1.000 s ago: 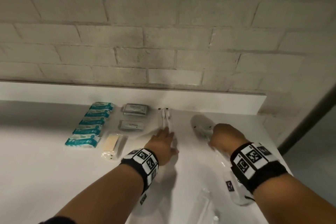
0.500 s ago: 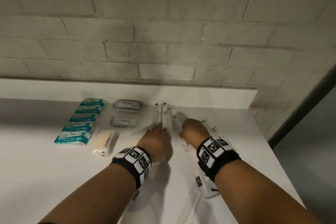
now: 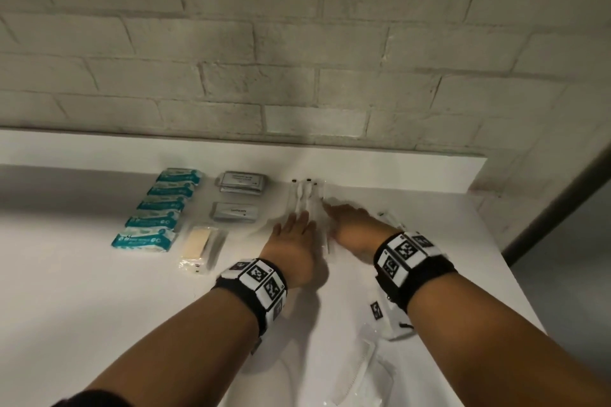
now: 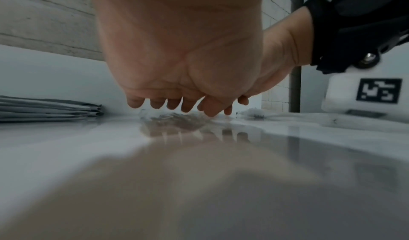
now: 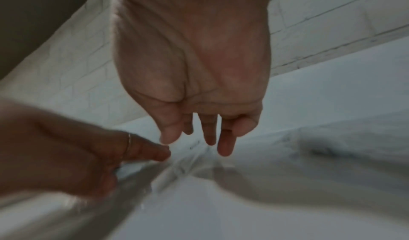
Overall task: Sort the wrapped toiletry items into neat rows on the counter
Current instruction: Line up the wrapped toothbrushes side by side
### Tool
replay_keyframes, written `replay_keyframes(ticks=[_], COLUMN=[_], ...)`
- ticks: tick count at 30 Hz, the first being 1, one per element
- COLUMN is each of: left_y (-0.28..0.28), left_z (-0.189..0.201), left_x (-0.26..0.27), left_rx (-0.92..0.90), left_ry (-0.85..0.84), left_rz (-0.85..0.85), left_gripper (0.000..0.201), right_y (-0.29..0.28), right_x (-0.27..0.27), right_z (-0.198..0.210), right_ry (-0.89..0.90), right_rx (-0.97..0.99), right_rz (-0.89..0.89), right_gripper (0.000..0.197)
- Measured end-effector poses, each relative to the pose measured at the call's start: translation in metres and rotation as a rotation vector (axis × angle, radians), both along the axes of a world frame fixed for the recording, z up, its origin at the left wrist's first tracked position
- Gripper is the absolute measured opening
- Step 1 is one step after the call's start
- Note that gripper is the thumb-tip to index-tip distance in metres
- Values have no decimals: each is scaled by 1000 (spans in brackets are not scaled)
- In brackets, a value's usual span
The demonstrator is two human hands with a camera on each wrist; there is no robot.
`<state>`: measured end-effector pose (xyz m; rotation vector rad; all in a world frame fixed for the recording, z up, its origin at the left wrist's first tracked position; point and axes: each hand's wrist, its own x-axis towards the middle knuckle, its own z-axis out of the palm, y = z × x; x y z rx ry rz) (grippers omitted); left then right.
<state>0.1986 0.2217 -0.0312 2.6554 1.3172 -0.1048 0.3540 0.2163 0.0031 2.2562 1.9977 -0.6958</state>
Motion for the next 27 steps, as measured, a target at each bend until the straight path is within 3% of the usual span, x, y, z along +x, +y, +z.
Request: replay_keyframes(ticks=[4, 6, 9, 13, 14, 16, 17, 20, 23, 25, 27], left_y=[-4, -1, 4, 5, 4, 4, 5, 6, 3, 0, -1], left_z=[3, 1, 1, -1, -1, -2, -2, -3, -2, 0, -1], left_x=[8, 7, 6, 8, 8, 7, 7, 7, 8, 8, 7], left_rx=[16, -3, -7, -2, -2, 0, 5, -11, -12, -16, 5], left_ry=[-71, -10, 11, -10, -12, -20, -22, 3, 6, -5, 1], left_rz=[-127, -176, -159, -155, -158, -153, -151, -155, -143, -142, -162], left_gripper=[69, 61, 51, 50, 50, 51, 50, 52, 64, 73, 75], right_y=[-10, -17, -31, -59, -64, -65, -60, -38, -18, -8, -4], right_x=[40, 60, 77, 66, 61, 55, 52, 46, 36, 31, 24], right_z=[30, 39, 46, 49, 45, 33, 28, 15, 13, 14, 14], right_ry=[164, 137, 64, -210, -314, -432, -423, -230, 53, 59, -25], right_rx=[159, 213, 151, -270, -327, -326, -308, -265, 1, 193, 196], right_rz=[-248, -376, -453, -235, -165, -114, -127, -210, -308, -274, -145], right_gripper=[48, 43, 15, 25, 17, 31, 34, 17, 23, 34, 36])
